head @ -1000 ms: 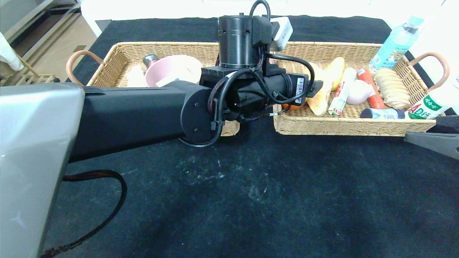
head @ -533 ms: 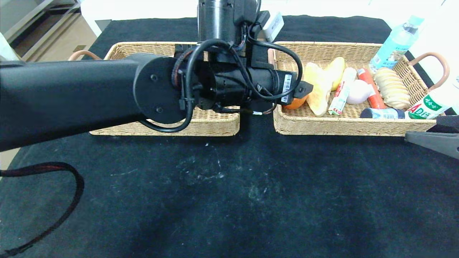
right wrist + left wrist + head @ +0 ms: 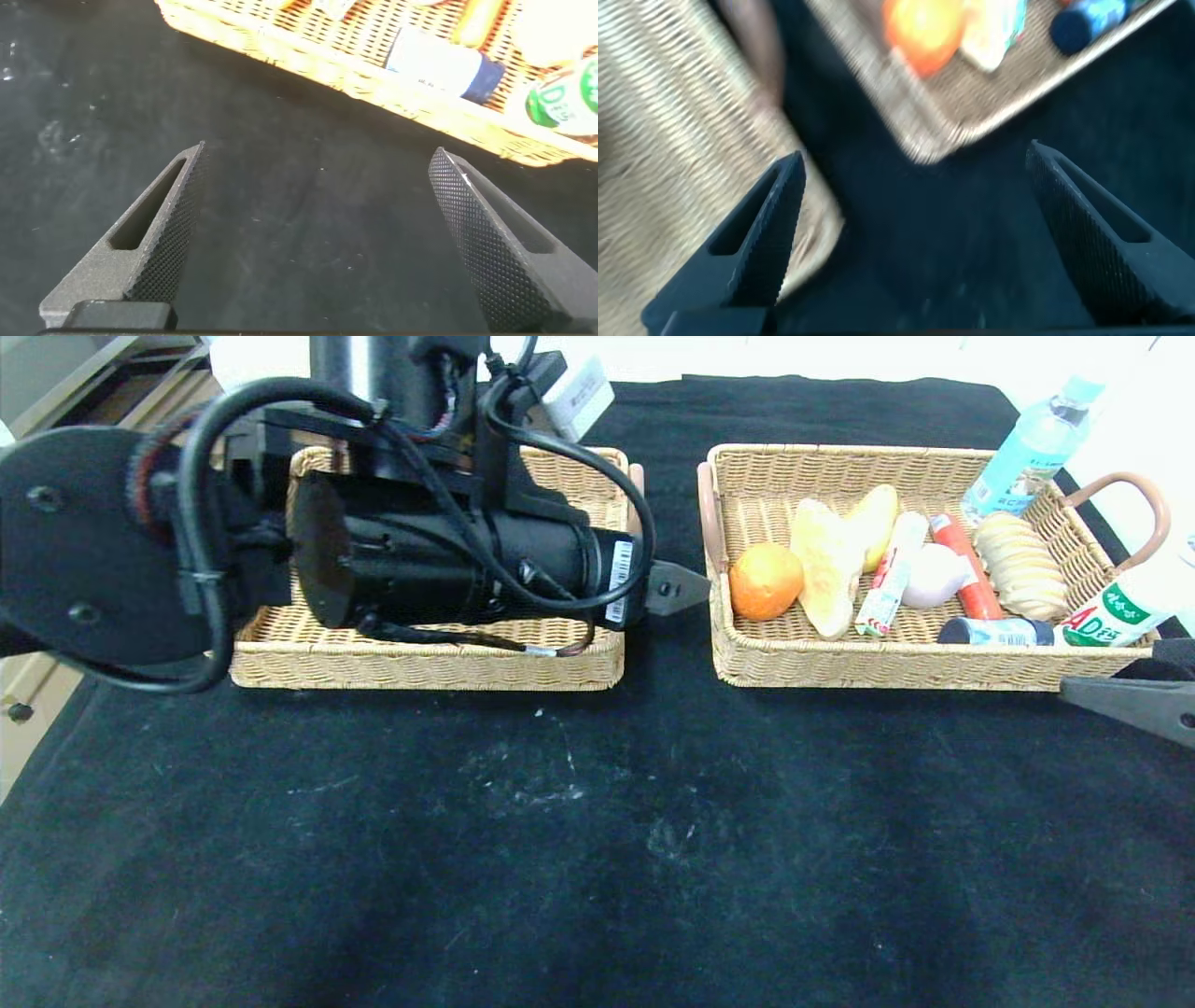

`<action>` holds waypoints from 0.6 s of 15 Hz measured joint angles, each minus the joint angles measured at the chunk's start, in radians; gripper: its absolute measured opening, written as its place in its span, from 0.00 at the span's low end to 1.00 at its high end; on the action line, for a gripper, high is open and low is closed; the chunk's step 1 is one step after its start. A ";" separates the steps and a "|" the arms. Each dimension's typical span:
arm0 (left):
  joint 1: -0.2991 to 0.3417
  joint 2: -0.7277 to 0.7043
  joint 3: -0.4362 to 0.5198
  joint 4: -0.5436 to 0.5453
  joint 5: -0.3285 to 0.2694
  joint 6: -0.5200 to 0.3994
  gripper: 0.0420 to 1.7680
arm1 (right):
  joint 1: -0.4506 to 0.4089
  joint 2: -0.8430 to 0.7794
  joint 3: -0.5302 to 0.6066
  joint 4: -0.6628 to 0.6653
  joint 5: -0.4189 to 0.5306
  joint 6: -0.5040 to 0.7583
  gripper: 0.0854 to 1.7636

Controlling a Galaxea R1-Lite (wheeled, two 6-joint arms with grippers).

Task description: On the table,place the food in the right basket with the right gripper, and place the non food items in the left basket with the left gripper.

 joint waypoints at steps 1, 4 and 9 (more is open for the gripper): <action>0.011 -0.045 0.055 0.000 0.000 0.012 0.96 | 0.000 -0.002 0.000 0.000 -0.002 0.000 0.97; 0.049 -0.197 0.207 0.004 -0.001 0.065 0.96 | -0.011 -0.017 0.019 0.001 -0.041 0.000 0.97; 0.091 -0.474 0.488 0.025 0.032 0.105 0.96 | -0.019 -0.094 0.077 0.008 -0.061 0.003 0.97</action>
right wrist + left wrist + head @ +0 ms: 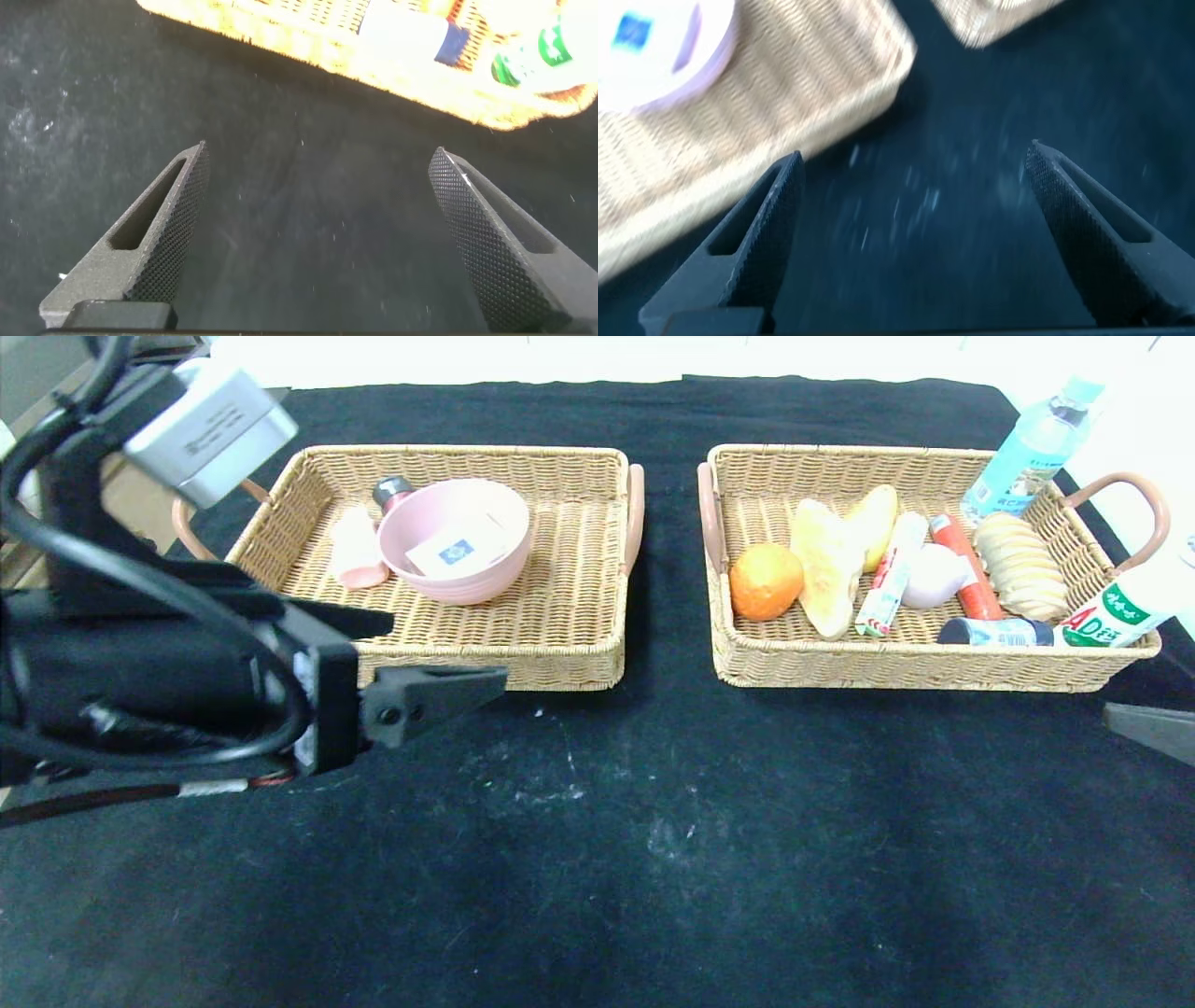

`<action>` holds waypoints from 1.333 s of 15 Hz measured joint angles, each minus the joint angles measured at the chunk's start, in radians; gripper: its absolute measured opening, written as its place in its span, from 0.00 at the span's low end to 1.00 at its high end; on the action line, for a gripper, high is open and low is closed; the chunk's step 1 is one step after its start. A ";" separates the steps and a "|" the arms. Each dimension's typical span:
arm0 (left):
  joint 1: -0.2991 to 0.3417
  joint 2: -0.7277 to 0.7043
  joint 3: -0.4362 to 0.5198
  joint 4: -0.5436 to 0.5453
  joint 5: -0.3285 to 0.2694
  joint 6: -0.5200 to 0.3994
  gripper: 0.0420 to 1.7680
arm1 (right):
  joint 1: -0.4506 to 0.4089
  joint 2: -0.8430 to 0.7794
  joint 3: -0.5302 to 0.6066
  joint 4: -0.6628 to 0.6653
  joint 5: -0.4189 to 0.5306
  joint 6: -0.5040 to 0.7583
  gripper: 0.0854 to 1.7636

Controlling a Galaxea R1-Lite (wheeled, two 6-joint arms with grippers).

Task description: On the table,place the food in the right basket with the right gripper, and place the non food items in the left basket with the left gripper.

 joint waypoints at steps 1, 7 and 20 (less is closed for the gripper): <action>0.003 -0.059 0.052 0.020 0.021 0.013 0.96 | 0.001 -0.029 0.018 0.001 -0.014 0.000 0.97; 0.031 -0.441 0.262 0.214 0.165 0.060 0.97 | 0.000 -0.284 0.165 0.029 -0.093 0.031 0.97; 0.486 -1.003 0.389 0.341 0.163 0.100 0.97 | -0.077 -0.879 0.223 0.394 -0.067 0.071 0.97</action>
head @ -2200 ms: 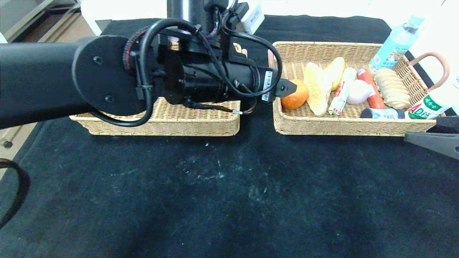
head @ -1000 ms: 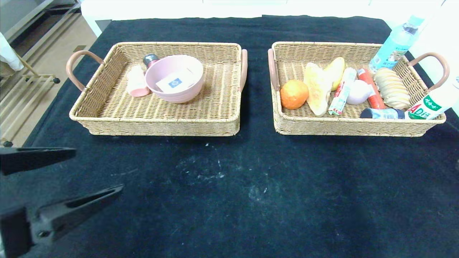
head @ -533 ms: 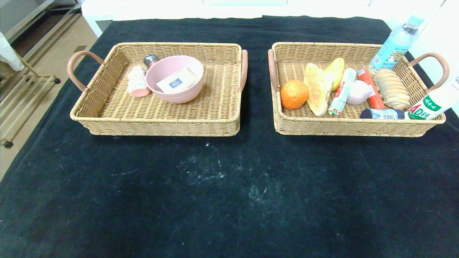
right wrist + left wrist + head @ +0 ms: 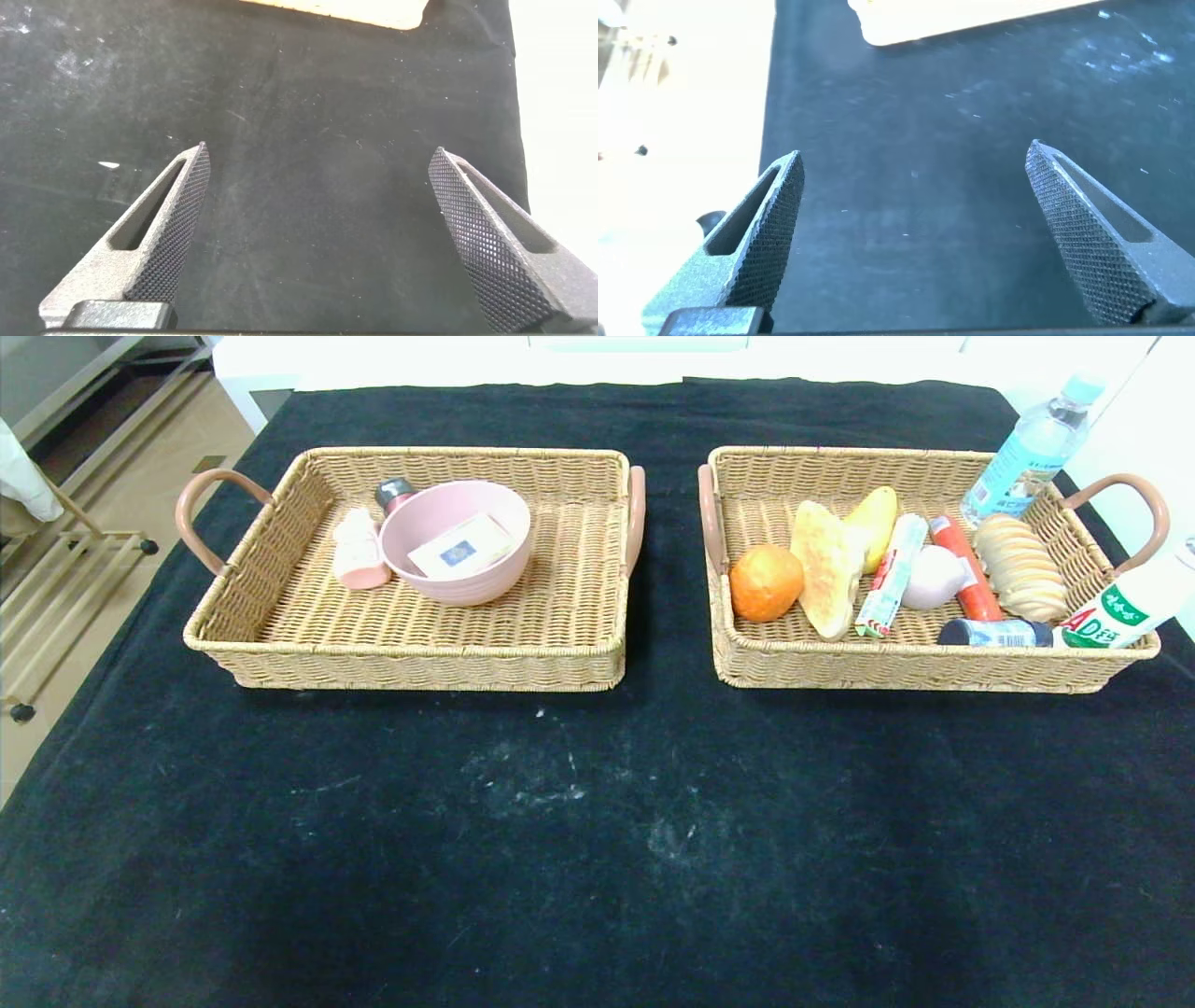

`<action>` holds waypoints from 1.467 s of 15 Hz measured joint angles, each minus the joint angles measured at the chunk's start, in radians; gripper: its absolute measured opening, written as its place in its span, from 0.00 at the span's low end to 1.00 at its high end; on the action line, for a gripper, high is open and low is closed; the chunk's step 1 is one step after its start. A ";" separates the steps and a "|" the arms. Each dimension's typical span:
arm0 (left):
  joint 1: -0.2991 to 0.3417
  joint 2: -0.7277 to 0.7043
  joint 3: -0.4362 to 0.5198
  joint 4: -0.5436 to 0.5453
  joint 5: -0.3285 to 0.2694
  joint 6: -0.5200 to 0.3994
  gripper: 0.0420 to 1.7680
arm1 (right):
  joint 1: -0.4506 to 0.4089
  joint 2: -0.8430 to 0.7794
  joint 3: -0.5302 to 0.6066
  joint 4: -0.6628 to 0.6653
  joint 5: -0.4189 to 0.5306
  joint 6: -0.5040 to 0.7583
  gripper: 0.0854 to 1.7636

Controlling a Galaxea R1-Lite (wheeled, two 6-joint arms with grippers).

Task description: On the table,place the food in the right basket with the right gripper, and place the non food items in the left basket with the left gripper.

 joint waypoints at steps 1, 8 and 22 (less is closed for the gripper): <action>0.019 -0.004 -0.009 0.000 -0.006 0.002 0.97 | -0.001 -0.025 0.013 0.000 0.000 0.001 0.97; 0.093 -0.146 0.086 -0.037 -0.080 0.000 0.97 | 0.004 -0.170 0.096 -0.032 -0.031 -0.007 0.97; 0.097 -0.291 0.742 -0.510 -0.192 -0.082 0.97 | 0.005 -0.199 0.740 -0.677 -0.139 -0.044 0.97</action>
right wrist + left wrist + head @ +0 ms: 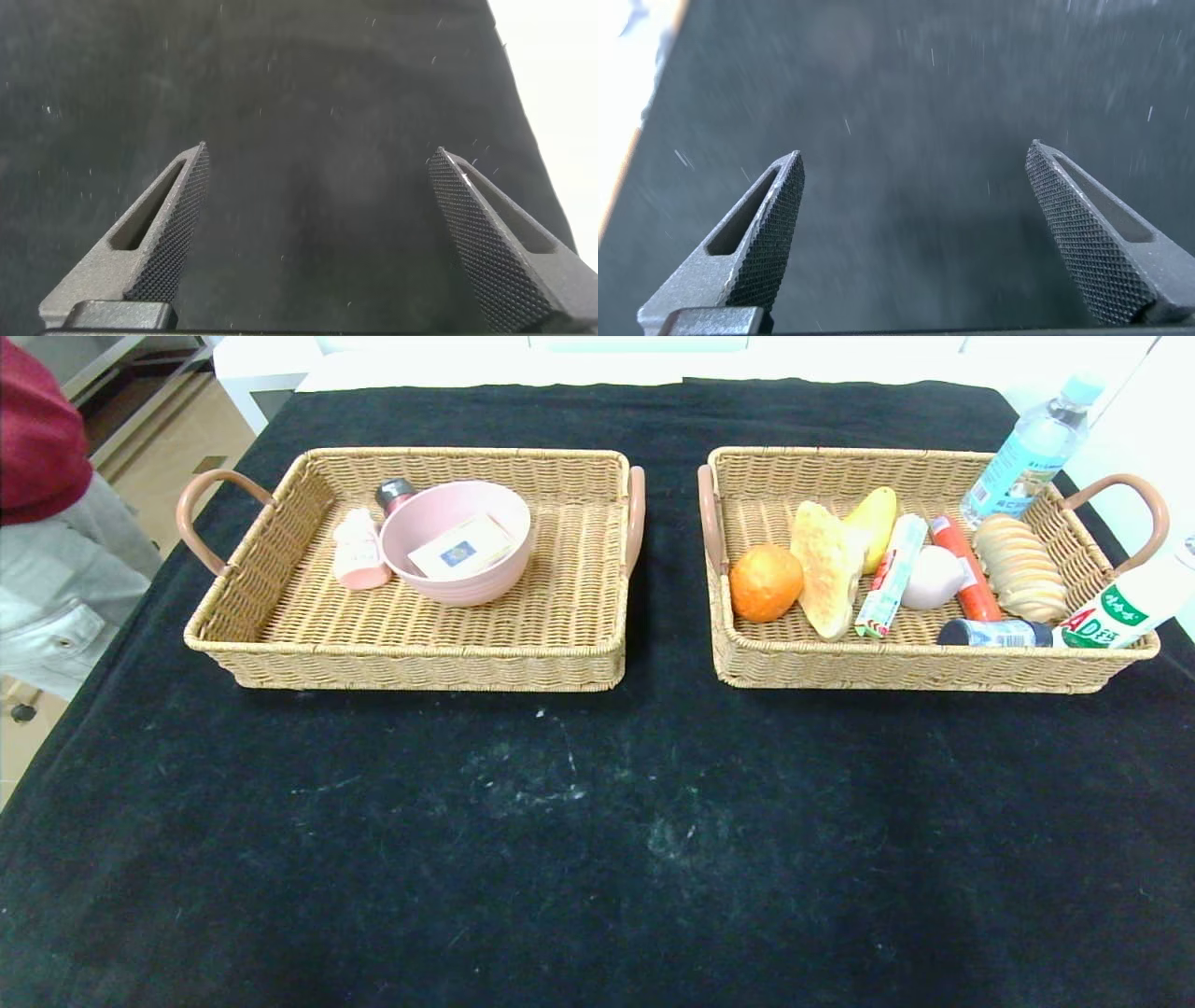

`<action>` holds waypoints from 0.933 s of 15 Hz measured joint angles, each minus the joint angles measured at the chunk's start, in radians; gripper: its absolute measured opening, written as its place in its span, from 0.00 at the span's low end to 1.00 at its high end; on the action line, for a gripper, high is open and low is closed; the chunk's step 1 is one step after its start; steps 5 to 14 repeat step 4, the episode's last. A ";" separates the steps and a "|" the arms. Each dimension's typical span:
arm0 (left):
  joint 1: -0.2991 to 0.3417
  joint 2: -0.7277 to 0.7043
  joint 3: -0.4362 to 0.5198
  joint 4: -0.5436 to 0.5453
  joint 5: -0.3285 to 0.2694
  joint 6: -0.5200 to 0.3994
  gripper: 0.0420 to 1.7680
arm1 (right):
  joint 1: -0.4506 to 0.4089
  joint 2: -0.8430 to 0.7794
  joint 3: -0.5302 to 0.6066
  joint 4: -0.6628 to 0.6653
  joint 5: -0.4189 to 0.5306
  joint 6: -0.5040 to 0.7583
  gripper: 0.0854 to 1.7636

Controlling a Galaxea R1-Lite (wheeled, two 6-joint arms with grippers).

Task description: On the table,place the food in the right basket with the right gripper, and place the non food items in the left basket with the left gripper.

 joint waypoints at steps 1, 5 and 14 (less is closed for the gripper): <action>0.000 0.000 0.004 0.012 0.000 -0.009 0.97 | 0.000 0.000 0.004 0.001 0.008 0.012 0.97; 0.000 0.000 0.008 0.026 -0.001 -0.023 0.97 | 0.000 0.000 0.004 0.110 0.041 0.084 0.97; 0.000 0.000 0.008 0.026 -0.001 -0.023 0.97 | 0.000 0.000 0.004 0.110 0.041 0.084 0.97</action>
